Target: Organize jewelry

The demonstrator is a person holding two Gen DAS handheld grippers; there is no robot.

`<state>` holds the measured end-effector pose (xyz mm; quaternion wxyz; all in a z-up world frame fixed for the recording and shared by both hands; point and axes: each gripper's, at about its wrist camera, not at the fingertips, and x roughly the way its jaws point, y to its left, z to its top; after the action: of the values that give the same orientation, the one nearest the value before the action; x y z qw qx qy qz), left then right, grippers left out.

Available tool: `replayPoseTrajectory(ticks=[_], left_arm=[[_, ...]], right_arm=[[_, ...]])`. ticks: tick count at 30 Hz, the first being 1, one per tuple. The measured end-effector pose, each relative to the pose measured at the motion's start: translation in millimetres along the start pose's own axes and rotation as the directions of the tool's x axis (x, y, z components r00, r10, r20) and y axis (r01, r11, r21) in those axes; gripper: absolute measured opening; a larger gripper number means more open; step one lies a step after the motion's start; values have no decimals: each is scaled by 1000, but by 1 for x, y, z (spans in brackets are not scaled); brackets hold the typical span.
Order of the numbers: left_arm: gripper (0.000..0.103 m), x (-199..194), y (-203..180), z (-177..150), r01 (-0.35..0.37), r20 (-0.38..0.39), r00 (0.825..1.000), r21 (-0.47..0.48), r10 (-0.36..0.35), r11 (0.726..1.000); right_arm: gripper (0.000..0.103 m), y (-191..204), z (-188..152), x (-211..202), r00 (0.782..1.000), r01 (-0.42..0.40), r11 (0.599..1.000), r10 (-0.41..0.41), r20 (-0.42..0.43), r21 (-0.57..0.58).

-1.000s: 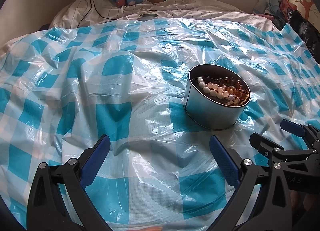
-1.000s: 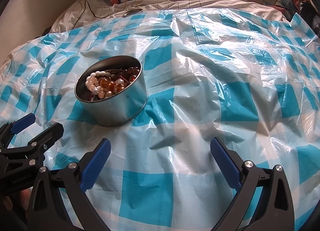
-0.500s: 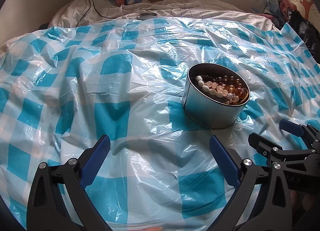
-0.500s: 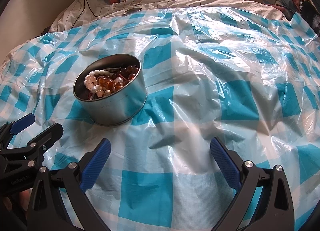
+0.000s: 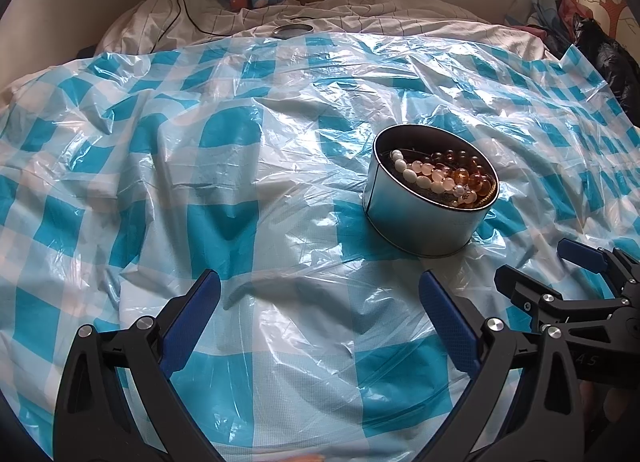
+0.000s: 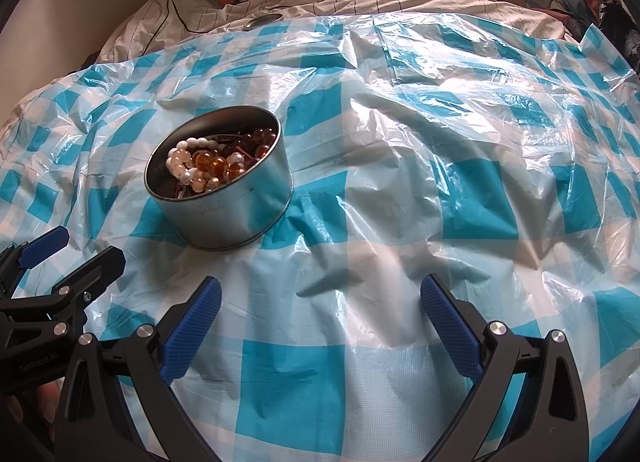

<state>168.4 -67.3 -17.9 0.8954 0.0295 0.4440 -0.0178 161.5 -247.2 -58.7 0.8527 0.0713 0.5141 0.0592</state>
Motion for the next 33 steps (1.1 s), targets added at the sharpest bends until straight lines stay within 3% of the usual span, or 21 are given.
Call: replayPoseTrajectory(ticks=[33], left_arm=[[95,0,-3,1,4,-10,1000,-1,-4,1000]], right_arm=[[96,-1,-1,2,1000,5,1000,-5,-6,0]])
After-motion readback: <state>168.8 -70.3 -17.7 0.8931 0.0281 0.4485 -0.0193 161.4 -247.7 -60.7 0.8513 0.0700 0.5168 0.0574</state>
